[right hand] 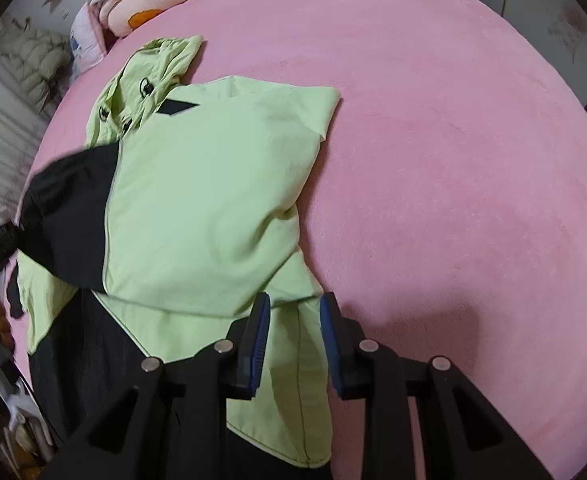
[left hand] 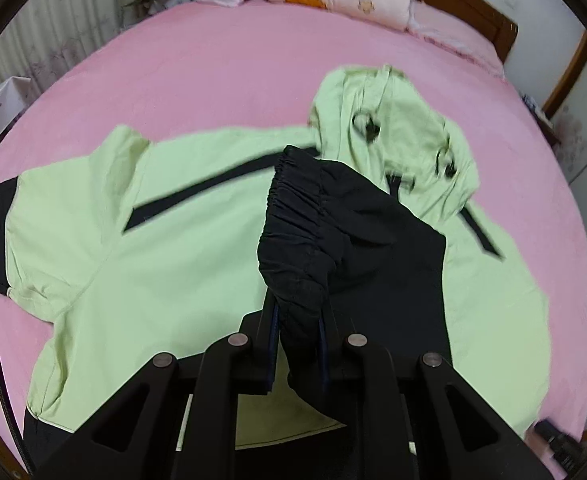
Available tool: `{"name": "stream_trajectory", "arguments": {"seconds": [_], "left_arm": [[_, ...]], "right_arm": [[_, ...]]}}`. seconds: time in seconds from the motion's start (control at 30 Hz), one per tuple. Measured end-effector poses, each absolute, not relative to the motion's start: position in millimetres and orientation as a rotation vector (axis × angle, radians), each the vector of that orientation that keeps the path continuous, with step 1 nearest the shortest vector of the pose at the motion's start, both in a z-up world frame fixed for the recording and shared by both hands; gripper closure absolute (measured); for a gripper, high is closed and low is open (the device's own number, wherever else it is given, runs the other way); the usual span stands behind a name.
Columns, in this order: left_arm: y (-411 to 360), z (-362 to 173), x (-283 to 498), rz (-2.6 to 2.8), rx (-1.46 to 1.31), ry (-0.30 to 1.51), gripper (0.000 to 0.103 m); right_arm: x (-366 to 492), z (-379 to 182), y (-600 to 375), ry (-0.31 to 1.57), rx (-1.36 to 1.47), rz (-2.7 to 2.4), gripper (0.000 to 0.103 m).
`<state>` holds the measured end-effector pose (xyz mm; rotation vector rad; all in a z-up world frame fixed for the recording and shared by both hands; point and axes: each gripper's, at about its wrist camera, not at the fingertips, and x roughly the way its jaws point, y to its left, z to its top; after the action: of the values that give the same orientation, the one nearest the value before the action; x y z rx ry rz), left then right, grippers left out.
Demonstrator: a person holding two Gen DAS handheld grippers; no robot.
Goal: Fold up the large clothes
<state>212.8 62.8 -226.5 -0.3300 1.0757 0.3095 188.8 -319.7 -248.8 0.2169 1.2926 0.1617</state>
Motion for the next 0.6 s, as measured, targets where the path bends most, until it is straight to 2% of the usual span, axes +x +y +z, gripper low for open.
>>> {"name": "stream_trajectory", "arguments": {"seconds": [0.2,0.23,0.27,0.4,0.6], "left_arm": [[65.6,-245.8,208.7,0.324,-0.356,1.116,0.089],[66.3,-245.2,208.6,0.326,-0.362,1.115,0.089],[67.1,-244.7,208.7,0.32,-0.37,1.113,0.089],[60.8,-247.2,206.8,0.291,-0.34,1.113,0.088],[61.6,-280.0,199.9,0.318,-0.309,1.192,0.086]], "right_arm": [[208.4,-267.2,-317.9,1.308,0.202,0.149,0.078],[209.3,-269.3,-316.4,1.312,0.185,0.156,0.093],[208.4,-270.3,-316.4,1.309,0.159,0.146,0.099],[194.3,-264.9,-334.3,1.277,0.189,0.101,0.102],[185.9,-291.9,-350.9,1.372,0.19,-0.013,0.103]]}}
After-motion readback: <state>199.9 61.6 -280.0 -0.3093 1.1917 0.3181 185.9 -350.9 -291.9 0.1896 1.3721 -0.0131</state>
